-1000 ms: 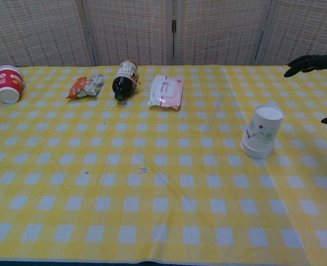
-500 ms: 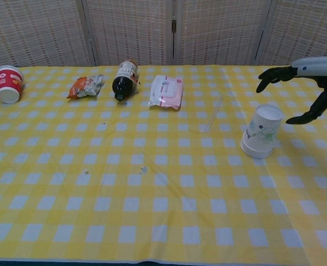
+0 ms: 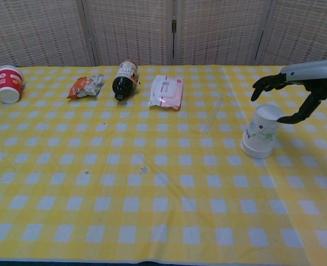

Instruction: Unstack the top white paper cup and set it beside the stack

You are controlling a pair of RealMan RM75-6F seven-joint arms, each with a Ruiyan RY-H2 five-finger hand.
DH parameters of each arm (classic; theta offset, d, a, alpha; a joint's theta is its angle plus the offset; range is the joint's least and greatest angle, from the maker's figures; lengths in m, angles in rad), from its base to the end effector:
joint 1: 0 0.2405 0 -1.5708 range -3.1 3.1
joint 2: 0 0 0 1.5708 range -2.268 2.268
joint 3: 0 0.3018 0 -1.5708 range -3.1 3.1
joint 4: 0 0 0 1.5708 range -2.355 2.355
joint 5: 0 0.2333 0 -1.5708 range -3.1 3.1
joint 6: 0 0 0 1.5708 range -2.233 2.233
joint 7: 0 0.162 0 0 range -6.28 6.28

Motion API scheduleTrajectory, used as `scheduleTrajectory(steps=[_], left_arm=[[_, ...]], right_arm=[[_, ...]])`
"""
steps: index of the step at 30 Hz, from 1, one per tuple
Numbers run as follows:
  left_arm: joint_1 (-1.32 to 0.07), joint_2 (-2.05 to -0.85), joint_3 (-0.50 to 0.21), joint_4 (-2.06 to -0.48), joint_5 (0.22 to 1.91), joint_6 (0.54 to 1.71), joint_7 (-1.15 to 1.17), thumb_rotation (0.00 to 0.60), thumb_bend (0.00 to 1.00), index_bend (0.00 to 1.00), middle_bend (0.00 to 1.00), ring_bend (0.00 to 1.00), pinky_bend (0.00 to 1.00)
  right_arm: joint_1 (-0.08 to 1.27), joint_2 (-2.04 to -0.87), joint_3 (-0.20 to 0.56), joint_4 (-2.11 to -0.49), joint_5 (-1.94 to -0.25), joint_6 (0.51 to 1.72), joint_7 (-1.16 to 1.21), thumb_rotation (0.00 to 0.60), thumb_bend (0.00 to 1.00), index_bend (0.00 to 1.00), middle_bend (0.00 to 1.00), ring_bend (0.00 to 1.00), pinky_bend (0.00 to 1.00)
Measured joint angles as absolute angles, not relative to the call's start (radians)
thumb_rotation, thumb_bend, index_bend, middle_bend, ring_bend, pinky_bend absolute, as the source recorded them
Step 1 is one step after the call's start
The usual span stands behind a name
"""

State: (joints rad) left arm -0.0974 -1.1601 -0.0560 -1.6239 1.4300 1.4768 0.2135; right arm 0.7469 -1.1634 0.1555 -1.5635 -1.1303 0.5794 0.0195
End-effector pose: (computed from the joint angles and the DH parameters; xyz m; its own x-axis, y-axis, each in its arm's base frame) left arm -0.3625 0.2096 0.1447 0.5310 0.0138 0.8473 0.8462 0.0441 -0.5310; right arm -0.2403 -0.4082 0.0532 0.3866 -0.5336 0.7522 -0.9213 -0.2600 0.2891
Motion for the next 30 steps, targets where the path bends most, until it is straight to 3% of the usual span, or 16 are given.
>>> scheduleTrajectory(steps=[30], left_arm=[[-0.103,-1.166,-0.057,-1.614,1.416,1.458,0.208,0.600,0.22,0.10,0.01,0.02,0.00]], right_arm=[[0.777,-1.167,0.128,-1.570,-1.091,0.607,0.011,0.600,0.43,0.35,0.10,0.07,0.00]])
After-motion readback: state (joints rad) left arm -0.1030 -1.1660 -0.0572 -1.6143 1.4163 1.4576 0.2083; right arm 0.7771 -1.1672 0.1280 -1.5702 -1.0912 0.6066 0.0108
